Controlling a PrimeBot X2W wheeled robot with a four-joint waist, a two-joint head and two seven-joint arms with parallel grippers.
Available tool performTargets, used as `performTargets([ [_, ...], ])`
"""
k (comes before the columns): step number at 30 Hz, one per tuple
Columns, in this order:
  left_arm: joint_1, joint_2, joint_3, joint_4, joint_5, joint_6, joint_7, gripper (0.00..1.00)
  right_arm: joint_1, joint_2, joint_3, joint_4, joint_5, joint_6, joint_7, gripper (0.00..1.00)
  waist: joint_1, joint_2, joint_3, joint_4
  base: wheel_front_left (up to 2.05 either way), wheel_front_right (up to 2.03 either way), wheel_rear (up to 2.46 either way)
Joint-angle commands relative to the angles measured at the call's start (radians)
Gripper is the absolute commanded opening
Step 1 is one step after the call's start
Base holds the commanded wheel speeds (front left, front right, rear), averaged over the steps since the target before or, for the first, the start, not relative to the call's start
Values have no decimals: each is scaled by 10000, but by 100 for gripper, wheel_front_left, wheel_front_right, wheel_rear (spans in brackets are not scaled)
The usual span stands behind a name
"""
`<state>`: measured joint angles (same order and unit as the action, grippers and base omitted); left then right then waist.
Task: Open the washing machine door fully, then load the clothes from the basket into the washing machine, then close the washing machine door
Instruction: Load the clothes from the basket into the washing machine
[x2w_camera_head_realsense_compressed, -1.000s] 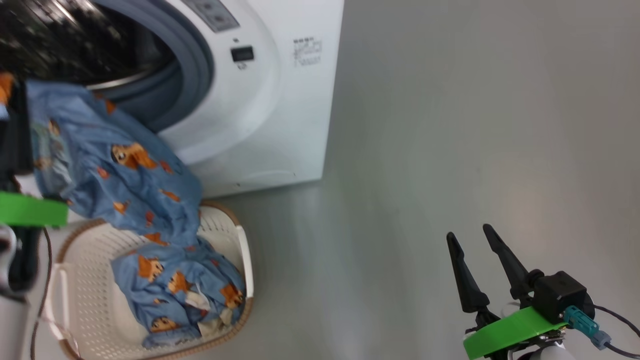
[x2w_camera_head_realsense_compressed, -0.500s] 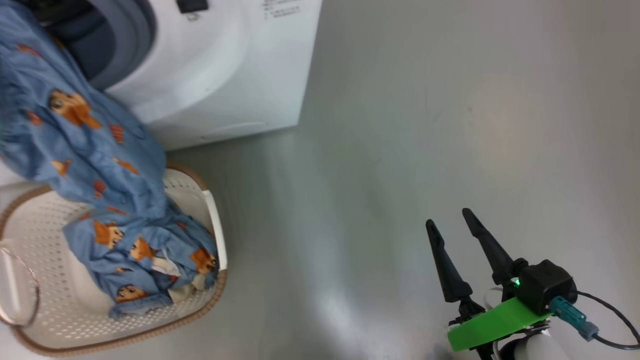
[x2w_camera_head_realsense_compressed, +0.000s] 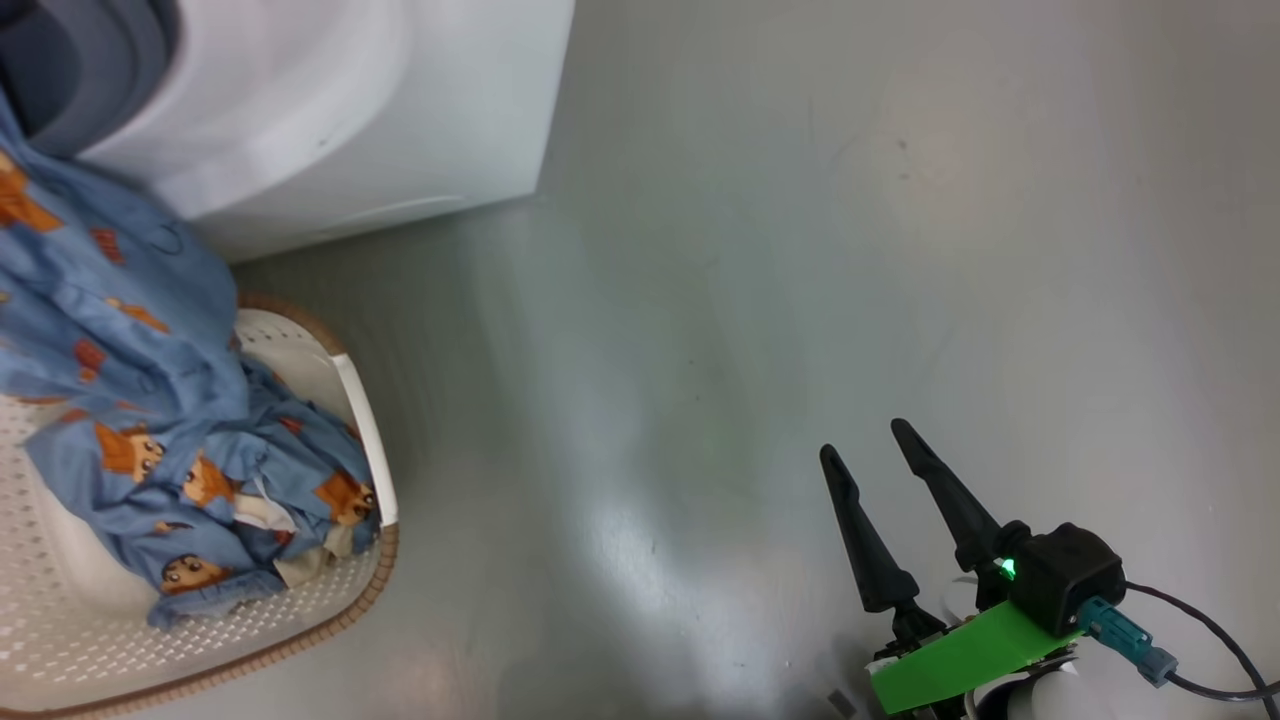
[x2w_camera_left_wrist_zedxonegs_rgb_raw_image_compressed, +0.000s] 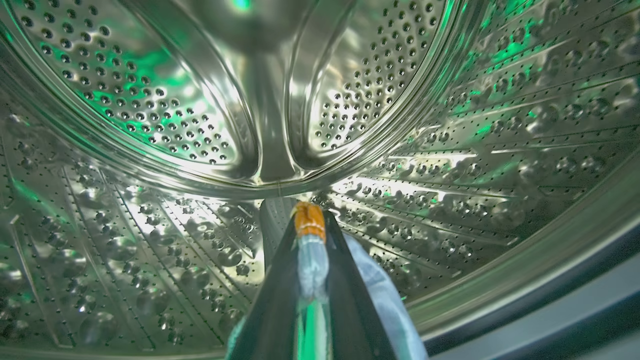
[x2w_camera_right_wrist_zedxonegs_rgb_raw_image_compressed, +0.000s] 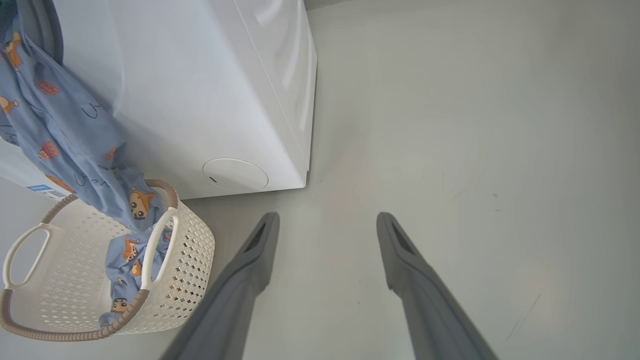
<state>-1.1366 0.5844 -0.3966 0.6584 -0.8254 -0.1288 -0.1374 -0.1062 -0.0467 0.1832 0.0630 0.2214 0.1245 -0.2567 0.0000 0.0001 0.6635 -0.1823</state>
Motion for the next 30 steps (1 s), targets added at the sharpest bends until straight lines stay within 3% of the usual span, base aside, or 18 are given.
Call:
performTargets([
  [1, -300, 763, 142, -90, -173, -19, 190, 0, 251, -35, 289, -225, 80, 62, -51, 100, 0, -1, 319, -137, 0, 0, 0],
  [10, -901, 1414, -200, -135, -859, -19, 781, 0, 304, -35, 687, -308, 244, 62, -51, 100, 0, -1, 1112, -311, 0, 0, 0],
  [15, -1437, 1906, -188, -1016, -379, -19, -917, 0, 267, -35, 984, -360, 388, 62, -51, 100, 0, -1, 1358, -559, 0, 0, 0],
  [18, -1621, 2127, 1, -1746, 135, -19, -1221, 0, 291, -35, 1083, -380, 502, 62, -51, 100, 0, -1, 1452, -643, 0, 0, 0],
  [25, -1263, 1955, 1425, -3079, 1086, -19, -1240, 0, 269, -35, 1251, -422, 662, 62, -51, 100, 0, -1, 1562, -832, 0, 0, 0],
  [30, -497, 1942, 1117, -2526, 877, -19, -1239, 0, 250, -35, 1265, -356, 702, 62, -51, 100, 0, -1, 1488, -827, 0, 0, 0],
])
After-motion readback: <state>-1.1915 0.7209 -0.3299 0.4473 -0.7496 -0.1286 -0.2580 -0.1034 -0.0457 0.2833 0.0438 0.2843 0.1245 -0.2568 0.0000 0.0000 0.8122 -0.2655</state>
